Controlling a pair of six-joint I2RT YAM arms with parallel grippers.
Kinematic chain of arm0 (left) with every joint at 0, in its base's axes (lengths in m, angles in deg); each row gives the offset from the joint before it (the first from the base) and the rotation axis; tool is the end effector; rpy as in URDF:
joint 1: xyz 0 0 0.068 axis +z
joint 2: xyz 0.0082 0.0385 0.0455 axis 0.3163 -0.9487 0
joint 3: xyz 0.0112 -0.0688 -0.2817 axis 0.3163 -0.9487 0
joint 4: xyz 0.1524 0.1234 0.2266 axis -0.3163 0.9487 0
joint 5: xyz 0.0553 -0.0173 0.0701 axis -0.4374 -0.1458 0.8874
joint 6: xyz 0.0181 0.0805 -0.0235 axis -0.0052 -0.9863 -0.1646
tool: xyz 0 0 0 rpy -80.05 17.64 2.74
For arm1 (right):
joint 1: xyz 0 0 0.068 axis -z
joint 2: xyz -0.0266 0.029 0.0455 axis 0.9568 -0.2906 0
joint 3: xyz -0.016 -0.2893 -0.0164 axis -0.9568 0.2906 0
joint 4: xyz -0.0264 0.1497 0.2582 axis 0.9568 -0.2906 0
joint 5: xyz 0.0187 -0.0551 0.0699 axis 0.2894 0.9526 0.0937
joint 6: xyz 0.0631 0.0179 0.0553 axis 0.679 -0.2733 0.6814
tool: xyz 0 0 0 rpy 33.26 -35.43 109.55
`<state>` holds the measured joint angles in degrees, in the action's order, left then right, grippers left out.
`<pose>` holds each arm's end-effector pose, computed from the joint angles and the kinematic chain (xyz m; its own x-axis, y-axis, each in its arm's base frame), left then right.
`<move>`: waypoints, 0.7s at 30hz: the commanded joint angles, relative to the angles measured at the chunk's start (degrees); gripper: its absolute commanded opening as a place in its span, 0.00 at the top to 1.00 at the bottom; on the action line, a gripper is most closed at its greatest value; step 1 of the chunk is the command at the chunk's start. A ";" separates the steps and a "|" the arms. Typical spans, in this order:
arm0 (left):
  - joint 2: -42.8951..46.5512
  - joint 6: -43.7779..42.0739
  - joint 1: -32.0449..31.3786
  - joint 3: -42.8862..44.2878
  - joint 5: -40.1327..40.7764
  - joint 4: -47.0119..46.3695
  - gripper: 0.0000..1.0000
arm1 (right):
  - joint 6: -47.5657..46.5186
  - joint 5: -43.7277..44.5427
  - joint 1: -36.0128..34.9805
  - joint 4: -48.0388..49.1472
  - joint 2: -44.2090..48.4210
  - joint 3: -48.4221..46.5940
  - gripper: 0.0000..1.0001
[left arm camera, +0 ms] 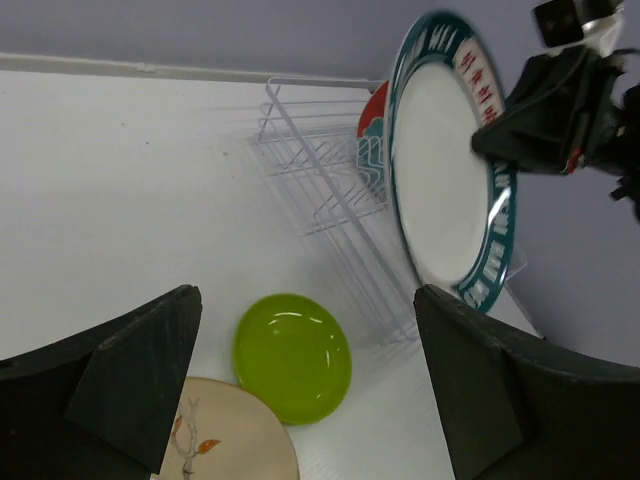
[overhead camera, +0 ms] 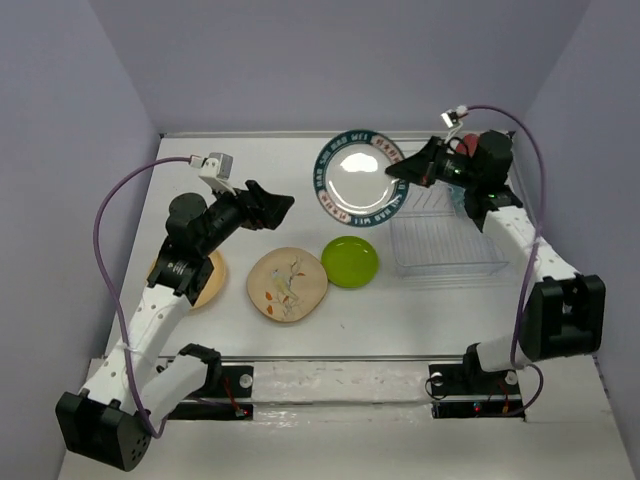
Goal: Load the plates into the dish rack
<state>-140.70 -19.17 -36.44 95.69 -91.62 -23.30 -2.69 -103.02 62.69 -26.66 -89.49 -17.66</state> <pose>0.2606 -0.1151 0.3833 -0.2100 -0.3734 -0.9036 0.6206 0.6632 -0.4183 0.3866 0.1349 0.3402 -0.6568 0.2600 -0.7078 -0.6417 0.3002 0.7057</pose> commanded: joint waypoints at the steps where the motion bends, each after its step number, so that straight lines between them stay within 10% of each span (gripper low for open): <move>1: 4.71 -9.03 -0.11 0.14 3.20 7.24 0.01 | -9.05 15.27 6.28 -13.02 9.76 -5.55 0.93; 12: 8.58 -10.96 -0.54 -2.51 4.69 7.07 0.01 | -33.35 75.48 6.28 -39.02 10.48 -19.09 0.93; 21: 9.38 -12.28 -3.36 -2.16 6.72 7.95 0.01 | -44.52 90.65 4.79 -48.42 0.65 -30.85 0.93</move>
<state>-132.27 -29.73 -38.89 93.16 -85.96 -14.27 -40.65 -22.78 68.90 -72.54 -86.49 -41.00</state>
